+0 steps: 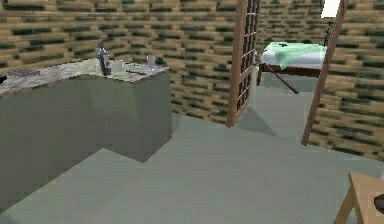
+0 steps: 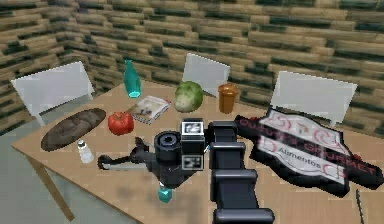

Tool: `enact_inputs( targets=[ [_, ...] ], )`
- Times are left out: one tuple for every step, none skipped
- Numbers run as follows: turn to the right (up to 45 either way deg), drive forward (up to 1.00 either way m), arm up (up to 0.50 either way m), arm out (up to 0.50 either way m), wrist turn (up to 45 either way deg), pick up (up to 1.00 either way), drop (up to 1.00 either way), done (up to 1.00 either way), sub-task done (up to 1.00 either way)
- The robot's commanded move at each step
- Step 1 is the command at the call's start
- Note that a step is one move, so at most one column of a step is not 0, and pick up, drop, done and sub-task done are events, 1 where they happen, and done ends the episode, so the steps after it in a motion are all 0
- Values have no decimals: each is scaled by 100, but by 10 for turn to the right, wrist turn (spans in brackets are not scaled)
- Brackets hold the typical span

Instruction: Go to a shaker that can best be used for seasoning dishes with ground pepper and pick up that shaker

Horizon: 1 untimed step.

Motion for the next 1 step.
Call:
enact_inputs(
  targets=[
    [0, 0, 0, 0, 270, 0, 0, 0, 0]
  ],
)
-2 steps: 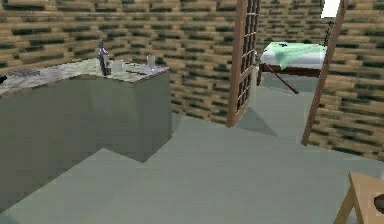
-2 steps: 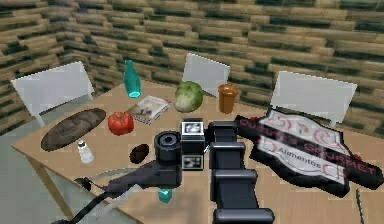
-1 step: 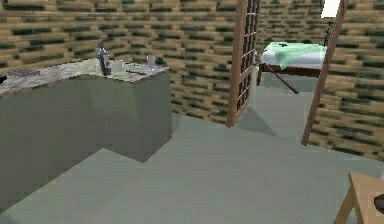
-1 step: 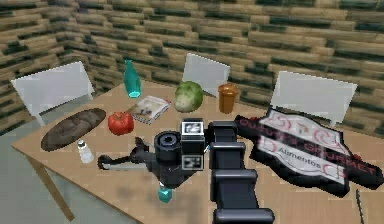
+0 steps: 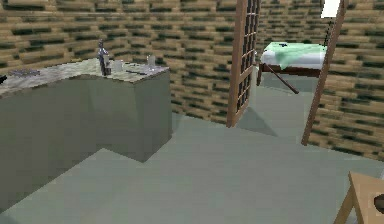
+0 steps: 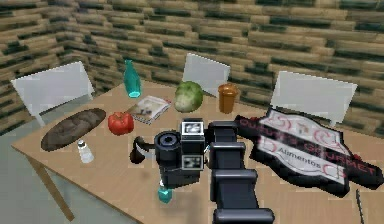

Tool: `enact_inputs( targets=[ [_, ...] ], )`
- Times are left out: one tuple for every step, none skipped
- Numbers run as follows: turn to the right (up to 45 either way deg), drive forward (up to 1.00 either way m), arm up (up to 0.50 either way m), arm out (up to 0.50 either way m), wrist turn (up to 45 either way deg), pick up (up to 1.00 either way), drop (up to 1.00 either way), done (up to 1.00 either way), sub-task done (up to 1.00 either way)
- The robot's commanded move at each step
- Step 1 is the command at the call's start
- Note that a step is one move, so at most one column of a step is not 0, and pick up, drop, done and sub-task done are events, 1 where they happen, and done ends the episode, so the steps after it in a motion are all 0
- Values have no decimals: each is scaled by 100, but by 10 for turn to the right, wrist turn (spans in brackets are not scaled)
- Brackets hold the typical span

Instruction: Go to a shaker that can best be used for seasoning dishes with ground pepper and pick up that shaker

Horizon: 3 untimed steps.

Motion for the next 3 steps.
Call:
enact_inputs(
  targets=[
    [0, 0, -30, 0, 0, 0, 0, 0, 0],
    [0, 0, 0, 0, 0, 100, 0, 0, 0],
    [0, 0, 10, 0, 0, 0, 0, 0, 0]
  ],
)
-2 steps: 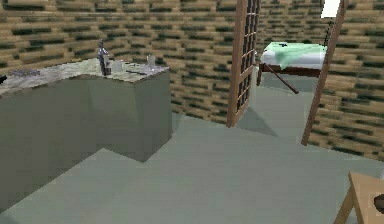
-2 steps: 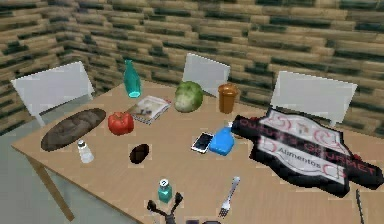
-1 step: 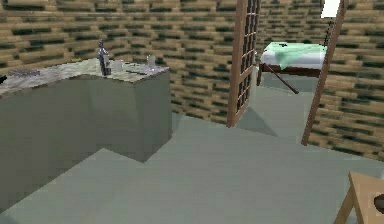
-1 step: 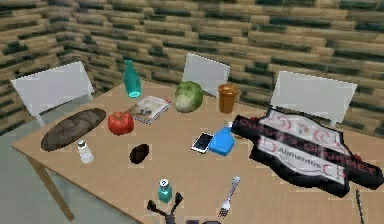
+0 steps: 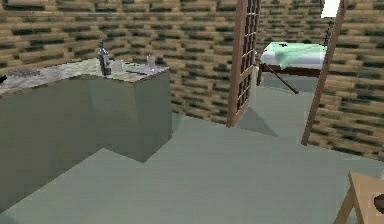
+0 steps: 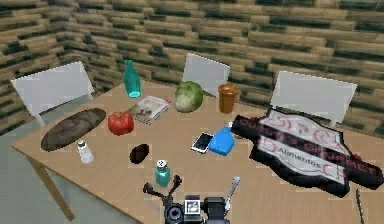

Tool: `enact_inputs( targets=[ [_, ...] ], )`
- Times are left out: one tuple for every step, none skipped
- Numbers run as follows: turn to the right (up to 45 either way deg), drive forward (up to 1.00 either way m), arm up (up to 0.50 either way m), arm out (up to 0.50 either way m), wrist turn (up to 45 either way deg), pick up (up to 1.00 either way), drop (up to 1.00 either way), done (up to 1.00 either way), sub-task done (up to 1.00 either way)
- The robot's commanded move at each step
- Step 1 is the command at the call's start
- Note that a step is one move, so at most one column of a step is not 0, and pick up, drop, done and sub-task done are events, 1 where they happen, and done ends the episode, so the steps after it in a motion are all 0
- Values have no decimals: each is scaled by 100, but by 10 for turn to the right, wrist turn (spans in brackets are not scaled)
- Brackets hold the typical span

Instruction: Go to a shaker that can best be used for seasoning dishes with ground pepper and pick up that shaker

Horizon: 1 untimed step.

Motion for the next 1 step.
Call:
enact_inputs(
  targets=[
    [0, 0, 0, 0, 0, 0, 0, 100, 0]
  ],
)
